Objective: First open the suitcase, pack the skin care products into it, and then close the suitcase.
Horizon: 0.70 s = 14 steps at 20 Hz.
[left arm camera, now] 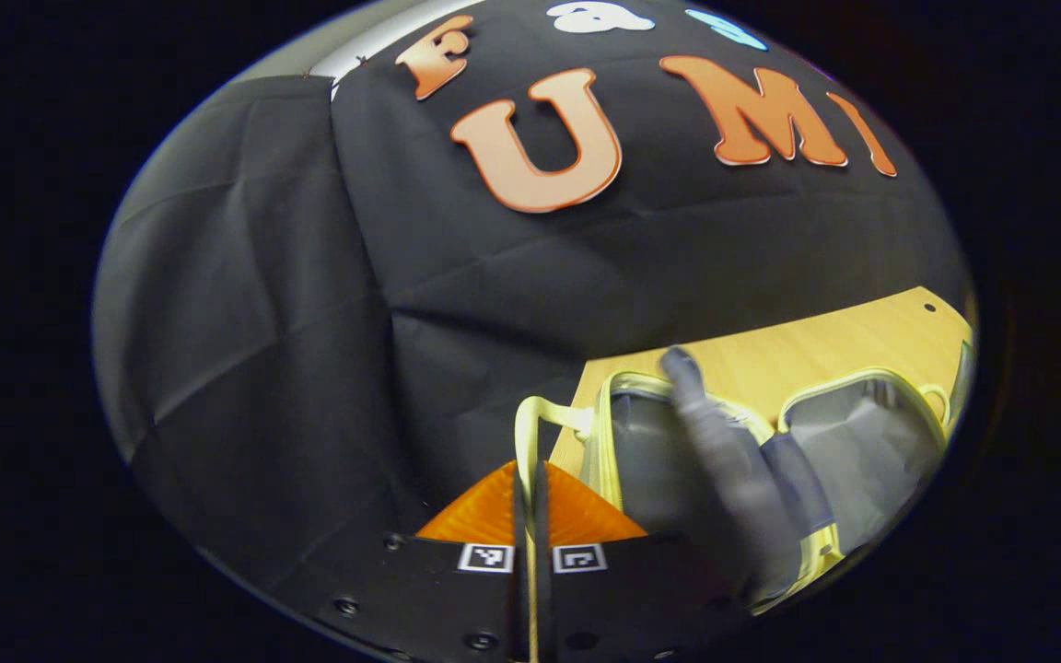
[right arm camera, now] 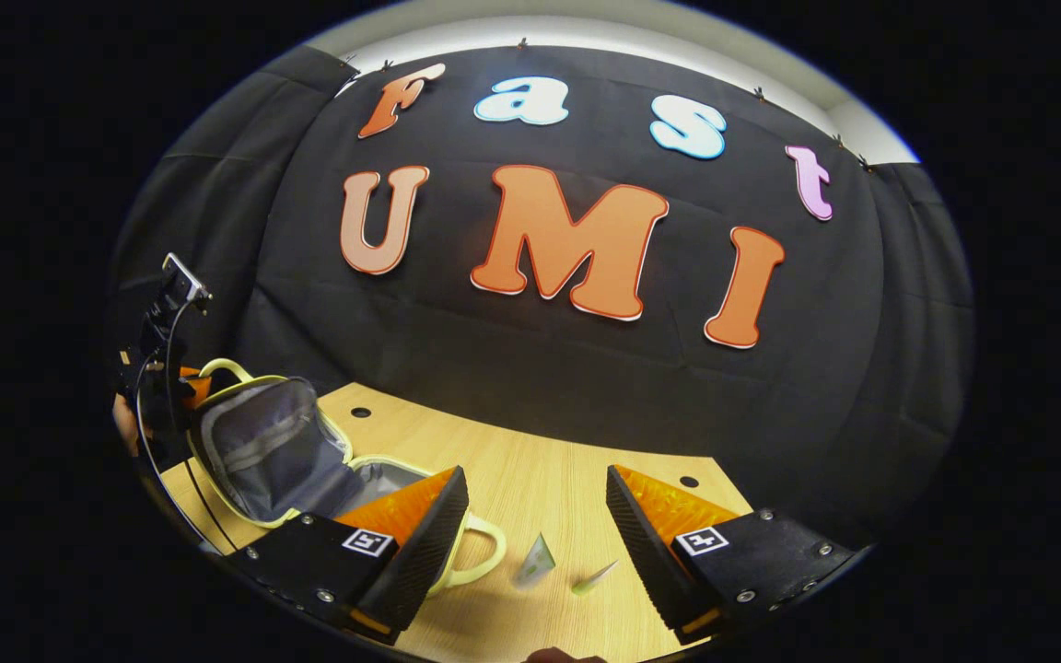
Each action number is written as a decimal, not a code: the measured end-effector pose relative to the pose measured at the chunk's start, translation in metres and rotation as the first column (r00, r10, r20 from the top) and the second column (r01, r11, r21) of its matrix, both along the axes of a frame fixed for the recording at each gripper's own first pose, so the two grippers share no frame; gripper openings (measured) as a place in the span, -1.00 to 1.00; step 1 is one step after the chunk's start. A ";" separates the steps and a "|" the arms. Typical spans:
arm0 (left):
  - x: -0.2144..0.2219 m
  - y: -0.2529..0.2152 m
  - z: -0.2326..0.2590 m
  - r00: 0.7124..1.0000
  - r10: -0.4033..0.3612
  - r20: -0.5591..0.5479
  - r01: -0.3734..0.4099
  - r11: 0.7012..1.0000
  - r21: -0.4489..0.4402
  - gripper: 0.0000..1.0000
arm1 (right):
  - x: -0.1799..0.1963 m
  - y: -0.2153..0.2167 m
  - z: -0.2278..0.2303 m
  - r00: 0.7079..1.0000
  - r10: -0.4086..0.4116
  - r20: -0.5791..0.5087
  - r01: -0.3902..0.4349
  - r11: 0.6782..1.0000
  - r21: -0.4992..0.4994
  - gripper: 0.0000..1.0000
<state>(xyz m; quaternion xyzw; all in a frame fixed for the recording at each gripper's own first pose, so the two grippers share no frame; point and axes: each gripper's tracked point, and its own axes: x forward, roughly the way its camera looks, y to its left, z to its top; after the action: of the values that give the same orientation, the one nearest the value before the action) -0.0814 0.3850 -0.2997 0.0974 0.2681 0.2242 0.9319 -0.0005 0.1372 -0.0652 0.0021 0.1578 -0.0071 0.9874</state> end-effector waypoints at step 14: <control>0.025 -0.172 0.054 0.966 -0.177 0.188 0.193 0.979 -0.071 0.42 | -0.009 -0.054 -0.022 0.999 -0.037 -0.024 0.036 0.999 -0.010 0.92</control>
<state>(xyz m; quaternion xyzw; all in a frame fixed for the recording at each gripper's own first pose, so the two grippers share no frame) -0.0560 0.2129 -0.2453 0.0596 0.1819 0.1319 0.9726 -0.0096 0.0830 -0.0870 0.0001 0.1695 -0.0259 0.9852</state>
